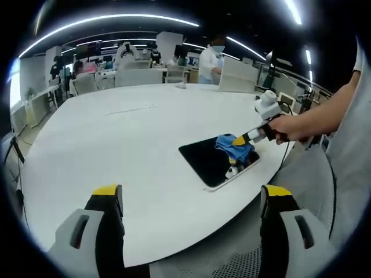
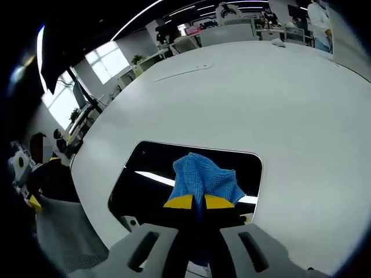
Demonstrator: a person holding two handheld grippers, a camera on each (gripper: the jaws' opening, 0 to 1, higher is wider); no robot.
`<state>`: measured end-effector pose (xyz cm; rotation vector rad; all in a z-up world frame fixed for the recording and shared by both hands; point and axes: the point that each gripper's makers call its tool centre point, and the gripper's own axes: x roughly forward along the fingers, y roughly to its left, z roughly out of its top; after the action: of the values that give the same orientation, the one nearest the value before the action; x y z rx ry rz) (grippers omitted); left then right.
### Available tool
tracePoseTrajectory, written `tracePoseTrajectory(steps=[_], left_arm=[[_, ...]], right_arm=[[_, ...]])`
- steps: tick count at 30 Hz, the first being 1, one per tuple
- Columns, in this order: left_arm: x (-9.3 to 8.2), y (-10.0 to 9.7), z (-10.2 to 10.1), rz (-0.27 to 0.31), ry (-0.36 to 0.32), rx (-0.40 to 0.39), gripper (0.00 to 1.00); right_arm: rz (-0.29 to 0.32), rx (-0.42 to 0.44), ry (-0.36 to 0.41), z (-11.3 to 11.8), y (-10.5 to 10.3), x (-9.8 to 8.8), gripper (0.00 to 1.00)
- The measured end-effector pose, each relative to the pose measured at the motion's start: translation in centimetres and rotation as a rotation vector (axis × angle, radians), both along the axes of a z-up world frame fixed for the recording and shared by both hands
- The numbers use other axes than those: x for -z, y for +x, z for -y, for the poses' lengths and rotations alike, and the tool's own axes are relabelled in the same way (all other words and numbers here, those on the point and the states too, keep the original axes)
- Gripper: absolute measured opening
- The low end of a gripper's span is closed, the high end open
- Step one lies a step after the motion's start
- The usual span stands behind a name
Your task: Wipe the mirror surface with the cleaning cloth until all visible marks leave the cleaned area.
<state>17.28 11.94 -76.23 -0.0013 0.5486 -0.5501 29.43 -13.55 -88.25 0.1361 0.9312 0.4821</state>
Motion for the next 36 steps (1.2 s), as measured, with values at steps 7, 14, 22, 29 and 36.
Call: tracePoseTrajectory(steps=[7,14,22,29,36], left_arm=[[0.1,0.0,0.1,-0.002,0.005,0.003,0.98],[0.2,0.0,0.0,-0.002,0.003,0.002,0.97],[0.1,0.0,0.1,-0.004,0.003,0.006,0.97],[0.1,0.0,0.1,-0.005,0.004,0.005,0.96],[-0.1,-0.1,0.1,-0.001,-0.001,0.0,0.97]], right_arm=[[-0.002,0.011,-0.004,1.0,-0.3,-0.1,0.0],[-0.002,0.024,-0.009,2.0,-0.5,-0.1,0.0],[-0.009,0.042,-0.008,3.3,-0.4,0.0,0.0],[-0.01,0.062,-0.009,4.2,-0.4,0.1,0.0],[-0.005,0.068,-0.033,5.0,-0.3,0.3,0.0]])
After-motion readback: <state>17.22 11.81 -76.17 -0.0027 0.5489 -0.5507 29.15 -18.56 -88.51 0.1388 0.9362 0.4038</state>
